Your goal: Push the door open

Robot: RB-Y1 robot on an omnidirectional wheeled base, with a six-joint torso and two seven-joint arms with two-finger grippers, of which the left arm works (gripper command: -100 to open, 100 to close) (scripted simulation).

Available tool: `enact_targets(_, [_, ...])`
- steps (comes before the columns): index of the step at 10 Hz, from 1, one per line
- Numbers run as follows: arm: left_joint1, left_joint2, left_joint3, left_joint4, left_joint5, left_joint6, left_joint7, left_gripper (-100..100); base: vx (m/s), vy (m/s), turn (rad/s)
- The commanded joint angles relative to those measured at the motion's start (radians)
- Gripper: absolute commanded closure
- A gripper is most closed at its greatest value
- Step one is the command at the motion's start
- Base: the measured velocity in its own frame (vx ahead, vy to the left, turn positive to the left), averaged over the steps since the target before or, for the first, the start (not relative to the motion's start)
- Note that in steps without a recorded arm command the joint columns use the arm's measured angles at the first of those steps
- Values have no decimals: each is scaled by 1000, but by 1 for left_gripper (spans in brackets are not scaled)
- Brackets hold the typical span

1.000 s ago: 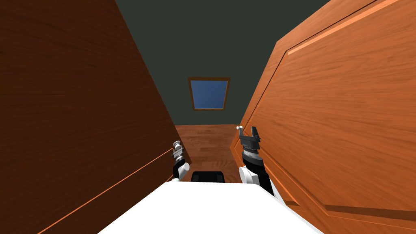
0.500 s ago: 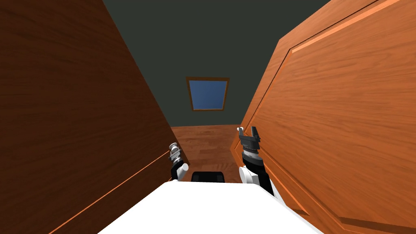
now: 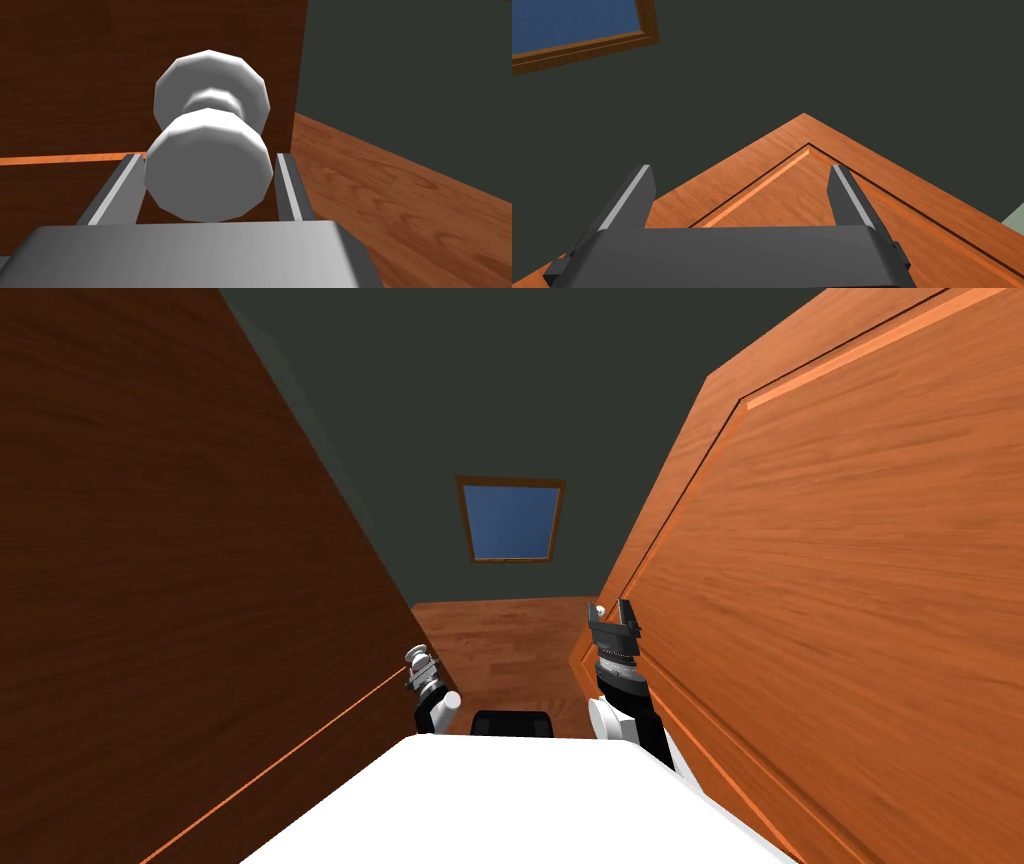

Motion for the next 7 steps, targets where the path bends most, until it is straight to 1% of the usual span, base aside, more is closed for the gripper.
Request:
enact_targets(1, [22,-4,23,-29,14,-7,-12,100,116,57,-52])
enact_targets(2, [26,-9,31,-35,20,-9,-17,100,140,40,-51])
enact_targets(3, [16,-10,21,-15,14,-8,-9,100,62,14,6])
enact_targets(4, [18,9,41,-18,31,-15,-16,100,110,60,32])
enact_targets(5, [19,13,45,-18,34,-17,-17,100,174,70,34])
enact_targets(7, [20,24,64,-19,52,-23,-23,100,168,81,57])
